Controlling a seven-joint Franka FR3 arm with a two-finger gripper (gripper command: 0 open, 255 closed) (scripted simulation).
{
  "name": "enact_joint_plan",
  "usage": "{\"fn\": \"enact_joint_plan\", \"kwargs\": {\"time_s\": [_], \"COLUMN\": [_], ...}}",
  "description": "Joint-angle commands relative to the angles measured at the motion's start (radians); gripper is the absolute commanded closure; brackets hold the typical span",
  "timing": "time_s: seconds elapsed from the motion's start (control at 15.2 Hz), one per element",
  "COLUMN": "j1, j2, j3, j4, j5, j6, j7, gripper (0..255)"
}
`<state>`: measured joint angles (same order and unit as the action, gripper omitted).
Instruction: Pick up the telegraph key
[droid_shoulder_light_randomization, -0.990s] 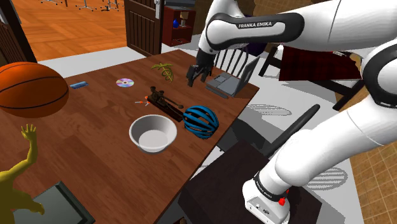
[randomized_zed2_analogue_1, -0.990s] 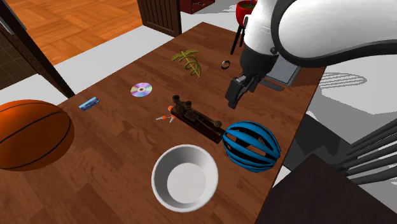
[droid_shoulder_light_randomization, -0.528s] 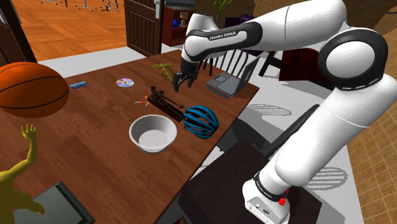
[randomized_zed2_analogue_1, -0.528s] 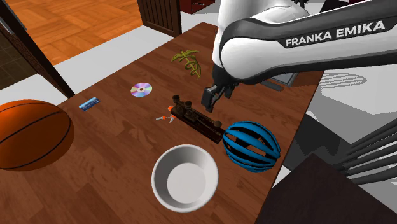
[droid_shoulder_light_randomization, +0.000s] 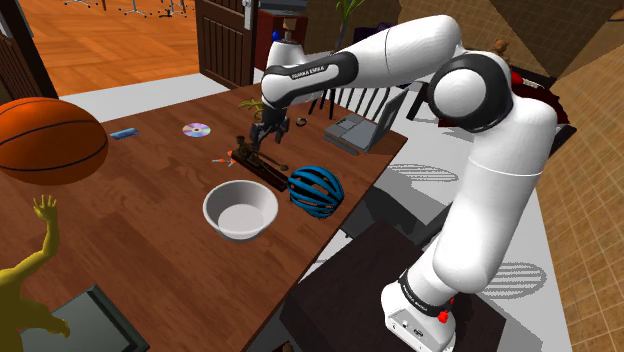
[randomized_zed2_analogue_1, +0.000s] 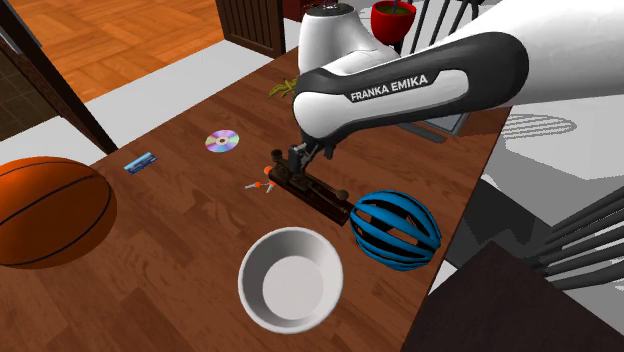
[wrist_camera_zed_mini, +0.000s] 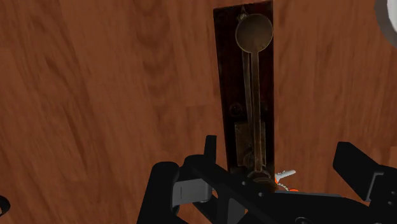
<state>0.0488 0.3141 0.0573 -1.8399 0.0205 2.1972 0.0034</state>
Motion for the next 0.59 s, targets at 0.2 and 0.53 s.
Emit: {"fn": "enact_joint_plan", "kwargs": {"time_s": [0.2,0.53], "j1": [0.007,0.008], "j2": [0.12,0.155], "j3": [-0.002,-0.003], "j4": [0.09,0.071], "j5": [-0.008,-0.009], "j6": [0.024,0.077], "j7": [0.01,0.01], "gripper": [0,0]}}
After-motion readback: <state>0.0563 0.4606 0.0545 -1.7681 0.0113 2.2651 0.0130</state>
